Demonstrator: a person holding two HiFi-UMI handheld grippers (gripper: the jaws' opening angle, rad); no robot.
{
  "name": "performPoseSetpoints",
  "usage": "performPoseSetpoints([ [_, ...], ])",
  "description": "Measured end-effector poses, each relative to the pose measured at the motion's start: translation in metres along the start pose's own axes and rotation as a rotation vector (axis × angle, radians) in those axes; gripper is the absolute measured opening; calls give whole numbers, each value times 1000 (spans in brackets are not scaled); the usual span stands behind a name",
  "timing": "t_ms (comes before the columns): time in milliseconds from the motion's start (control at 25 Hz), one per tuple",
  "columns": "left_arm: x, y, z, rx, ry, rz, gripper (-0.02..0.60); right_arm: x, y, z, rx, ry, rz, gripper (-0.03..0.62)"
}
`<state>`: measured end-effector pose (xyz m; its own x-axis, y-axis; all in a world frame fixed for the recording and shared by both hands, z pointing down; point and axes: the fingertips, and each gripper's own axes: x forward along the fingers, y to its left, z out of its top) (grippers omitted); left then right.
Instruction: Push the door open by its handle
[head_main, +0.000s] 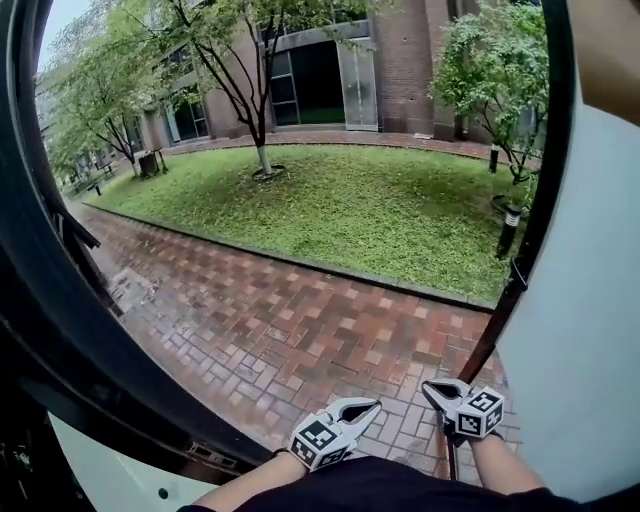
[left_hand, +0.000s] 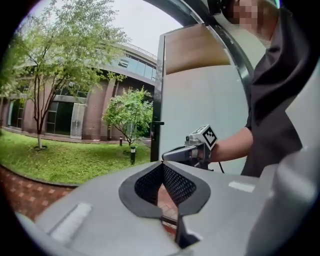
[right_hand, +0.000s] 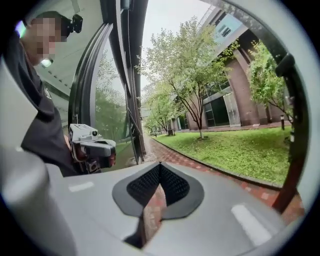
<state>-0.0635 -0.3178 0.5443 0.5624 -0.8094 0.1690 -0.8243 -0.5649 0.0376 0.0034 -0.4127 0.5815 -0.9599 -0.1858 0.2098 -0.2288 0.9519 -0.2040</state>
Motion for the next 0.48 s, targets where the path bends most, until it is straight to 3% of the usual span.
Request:
performPoseSetpoints([
  [120, -58, -57, -10, -49, 37, -91, 0, -8, 87, -13, 41, -16, -4, 0],
  [240, -105, -102, -19, -78, 54, -131, 0, -28, 157, -19, 50, -29, -4, 0],
  [360, -145, -126, -15, -96, 34, -139, 0, -53, 201, -16, 50, -40, -21, 0],
  [480, -182, -133, -10, -108, 6, -94, 0, -78, 225, -19, 52, -53, -58, 0],
])
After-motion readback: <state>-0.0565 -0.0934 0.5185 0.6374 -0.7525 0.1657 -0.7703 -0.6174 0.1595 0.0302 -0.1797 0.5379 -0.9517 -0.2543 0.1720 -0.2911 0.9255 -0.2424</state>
